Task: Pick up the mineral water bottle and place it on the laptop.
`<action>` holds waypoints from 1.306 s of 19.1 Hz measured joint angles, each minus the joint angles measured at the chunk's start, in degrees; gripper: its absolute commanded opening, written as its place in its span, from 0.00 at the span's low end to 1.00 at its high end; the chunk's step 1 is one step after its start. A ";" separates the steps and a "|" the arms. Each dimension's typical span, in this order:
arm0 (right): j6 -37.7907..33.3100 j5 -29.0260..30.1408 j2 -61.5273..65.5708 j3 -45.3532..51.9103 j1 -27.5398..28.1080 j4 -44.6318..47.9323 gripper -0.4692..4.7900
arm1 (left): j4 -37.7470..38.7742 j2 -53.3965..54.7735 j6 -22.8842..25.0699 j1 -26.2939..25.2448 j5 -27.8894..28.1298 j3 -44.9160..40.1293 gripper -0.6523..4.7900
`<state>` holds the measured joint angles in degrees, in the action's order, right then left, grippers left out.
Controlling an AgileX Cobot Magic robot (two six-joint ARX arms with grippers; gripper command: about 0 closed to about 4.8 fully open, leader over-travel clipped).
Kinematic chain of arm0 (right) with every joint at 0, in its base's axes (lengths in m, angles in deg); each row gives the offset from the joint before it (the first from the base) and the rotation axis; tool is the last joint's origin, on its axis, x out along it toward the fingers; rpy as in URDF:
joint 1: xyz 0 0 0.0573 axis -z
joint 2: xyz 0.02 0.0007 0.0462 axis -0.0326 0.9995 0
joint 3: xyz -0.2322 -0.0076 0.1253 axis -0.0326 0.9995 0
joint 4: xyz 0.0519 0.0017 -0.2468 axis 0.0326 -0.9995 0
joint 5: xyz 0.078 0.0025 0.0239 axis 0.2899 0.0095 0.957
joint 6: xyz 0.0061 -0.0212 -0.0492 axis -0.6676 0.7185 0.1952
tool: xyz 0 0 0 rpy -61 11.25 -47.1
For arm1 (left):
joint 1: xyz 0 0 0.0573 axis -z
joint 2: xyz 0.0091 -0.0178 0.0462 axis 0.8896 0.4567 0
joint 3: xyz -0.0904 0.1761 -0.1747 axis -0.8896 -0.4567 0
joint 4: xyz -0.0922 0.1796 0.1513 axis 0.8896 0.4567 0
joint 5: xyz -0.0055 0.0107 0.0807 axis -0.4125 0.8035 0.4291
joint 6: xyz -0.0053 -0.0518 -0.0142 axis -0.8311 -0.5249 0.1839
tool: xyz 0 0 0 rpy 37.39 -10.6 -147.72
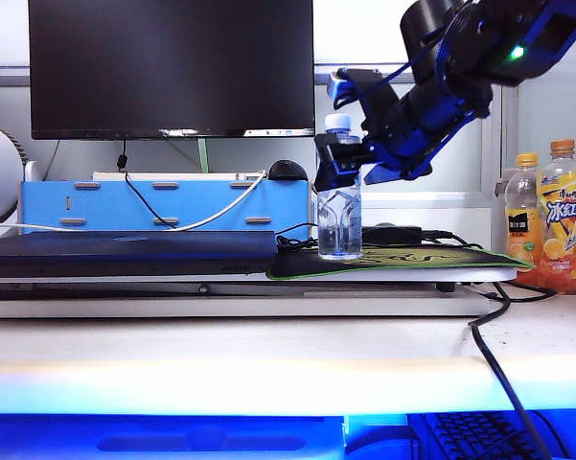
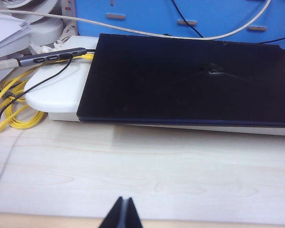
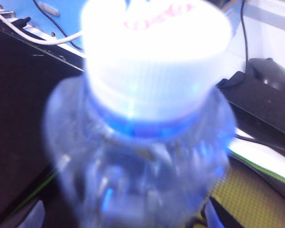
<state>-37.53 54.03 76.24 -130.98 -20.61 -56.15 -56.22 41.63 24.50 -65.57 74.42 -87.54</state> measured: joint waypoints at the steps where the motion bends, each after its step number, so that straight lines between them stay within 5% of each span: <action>1: 0.00 0.09 1.09 -1.25 -0.09 -0.13 1.00 | 0.00 -0.02 0.00 0.00 0.00 0.00 0.12; 13: 2.75 -2.21 9.03 -11.37 -0.76 -2.32 1.00 | 0.00 -0.02 0.00 0.00 0.00 0.00 0.12; 14: 2.75 -2.93 9.03 -11.37 -0.76 -2.25 0.68 | 0.00 0.00 0.00 0.00 0.00 0.00 0.12; 15: 2.78 -4.11 9.03 -11.37 -0.79 -2.23 0.11 | 0.00 -0.02 0.00 0.00 0.00 0.00 0.12; 25: 4.52 -6.32 8.04 -13.92 -1.11 -6.45 0.09 | 0.02 0.00 0.00 0.00 0.02 0.00 0.12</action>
<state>-33.01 47.71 84.28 -144.91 -21.73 -62.59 -56.20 41.63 24.50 -65.57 74.44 -87.54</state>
